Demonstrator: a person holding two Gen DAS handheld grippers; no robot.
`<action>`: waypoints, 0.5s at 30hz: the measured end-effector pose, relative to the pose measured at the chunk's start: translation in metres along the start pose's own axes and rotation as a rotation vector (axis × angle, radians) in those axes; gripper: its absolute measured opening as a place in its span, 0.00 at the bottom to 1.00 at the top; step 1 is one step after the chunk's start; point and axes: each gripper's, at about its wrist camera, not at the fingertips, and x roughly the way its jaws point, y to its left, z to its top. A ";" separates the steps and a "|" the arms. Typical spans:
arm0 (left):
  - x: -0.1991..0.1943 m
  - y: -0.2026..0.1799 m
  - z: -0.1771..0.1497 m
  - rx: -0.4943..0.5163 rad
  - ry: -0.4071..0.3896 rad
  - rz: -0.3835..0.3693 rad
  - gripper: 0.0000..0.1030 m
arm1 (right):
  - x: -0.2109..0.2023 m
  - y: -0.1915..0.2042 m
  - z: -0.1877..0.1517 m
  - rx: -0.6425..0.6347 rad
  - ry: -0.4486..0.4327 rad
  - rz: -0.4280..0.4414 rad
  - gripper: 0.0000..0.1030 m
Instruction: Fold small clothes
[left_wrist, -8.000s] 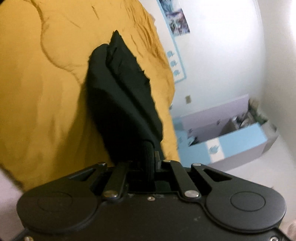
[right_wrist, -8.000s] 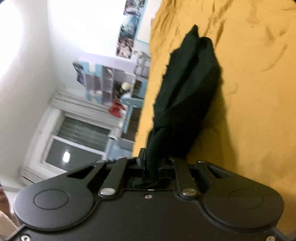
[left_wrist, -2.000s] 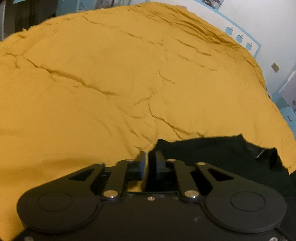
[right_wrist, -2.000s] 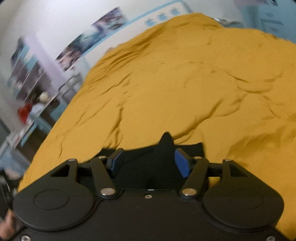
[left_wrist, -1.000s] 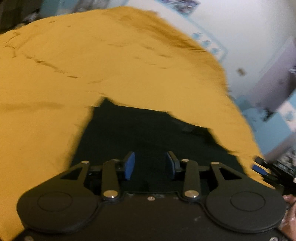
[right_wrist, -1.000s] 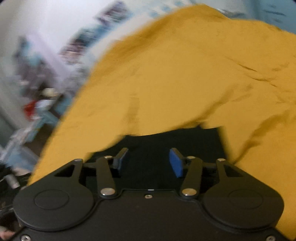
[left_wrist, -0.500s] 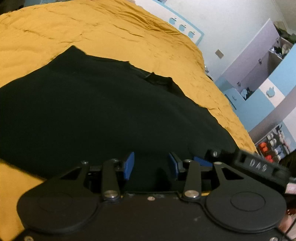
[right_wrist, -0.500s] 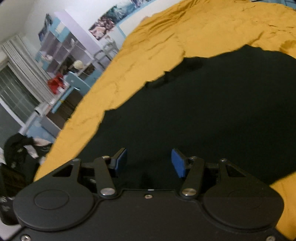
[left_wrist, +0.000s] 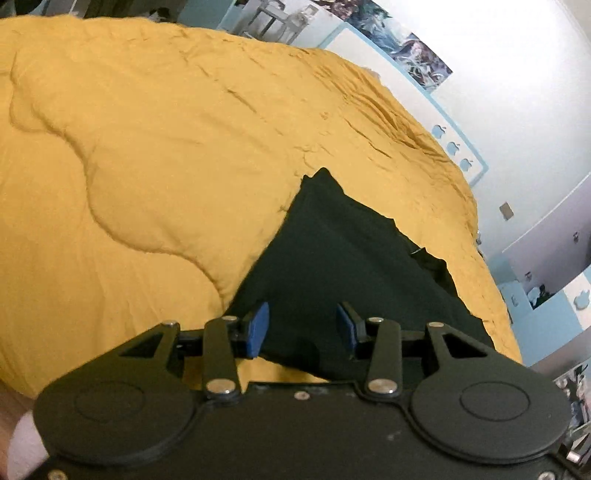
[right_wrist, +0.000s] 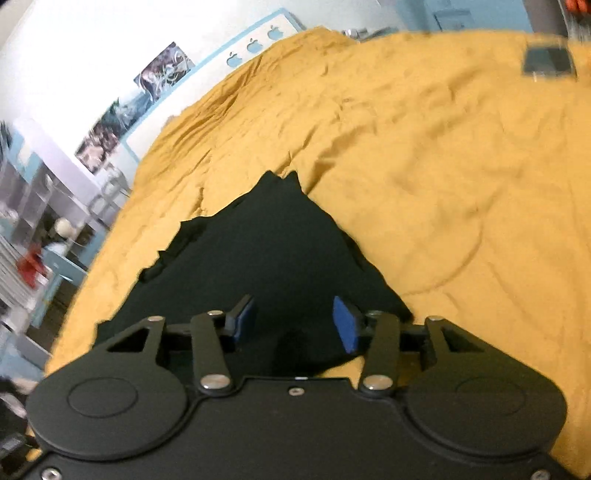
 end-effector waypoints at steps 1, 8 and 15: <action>0.003 -0.002 -0.004 0.020 -0.004 0.017 0.42 | 0.001 -0.002 -0.003 0.002 -0.003 0.001 0.41; 0.001 -0.019 -0.010 0.170 -0.034 0.102 0.42 | 0.006 0.010 -0.024 -0.168 -0.050 -0.049 0.41; -0.007 -0.066 0.013 0.224 -0.075 -0.050 0.45 | 0.004 0.073 0.004 -0.195 -0.069 -0.039 0.52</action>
